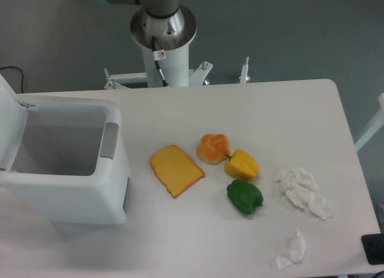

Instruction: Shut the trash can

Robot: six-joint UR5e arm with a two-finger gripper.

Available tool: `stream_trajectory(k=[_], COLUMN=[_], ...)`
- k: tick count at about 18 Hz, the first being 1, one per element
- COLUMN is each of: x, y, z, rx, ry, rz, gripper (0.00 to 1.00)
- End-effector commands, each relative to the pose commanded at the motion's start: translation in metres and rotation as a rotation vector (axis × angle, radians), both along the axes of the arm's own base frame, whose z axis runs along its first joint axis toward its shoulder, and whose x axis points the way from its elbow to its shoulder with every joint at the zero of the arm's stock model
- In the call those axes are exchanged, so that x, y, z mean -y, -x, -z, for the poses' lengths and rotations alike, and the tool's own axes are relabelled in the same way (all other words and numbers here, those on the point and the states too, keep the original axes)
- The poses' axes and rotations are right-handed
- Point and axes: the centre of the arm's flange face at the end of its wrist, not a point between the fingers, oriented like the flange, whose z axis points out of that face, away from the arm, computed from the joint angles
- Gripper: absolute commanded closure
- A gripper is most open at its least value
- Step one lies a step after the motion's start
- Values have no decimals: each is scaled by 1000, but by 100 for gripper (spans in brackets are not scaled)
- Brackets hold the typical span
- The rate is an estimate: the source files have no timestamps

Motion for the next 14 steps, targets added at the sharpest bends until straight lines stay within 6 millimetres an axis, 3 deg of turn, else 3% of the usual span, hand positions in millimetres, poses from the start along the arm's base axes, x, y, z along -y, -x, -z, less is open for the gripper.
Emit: stream_trajectory(k=[14], x=[4], y=[7], z=[12], rx=[-61], ry=[38], rz=[-50], gripper=[0])
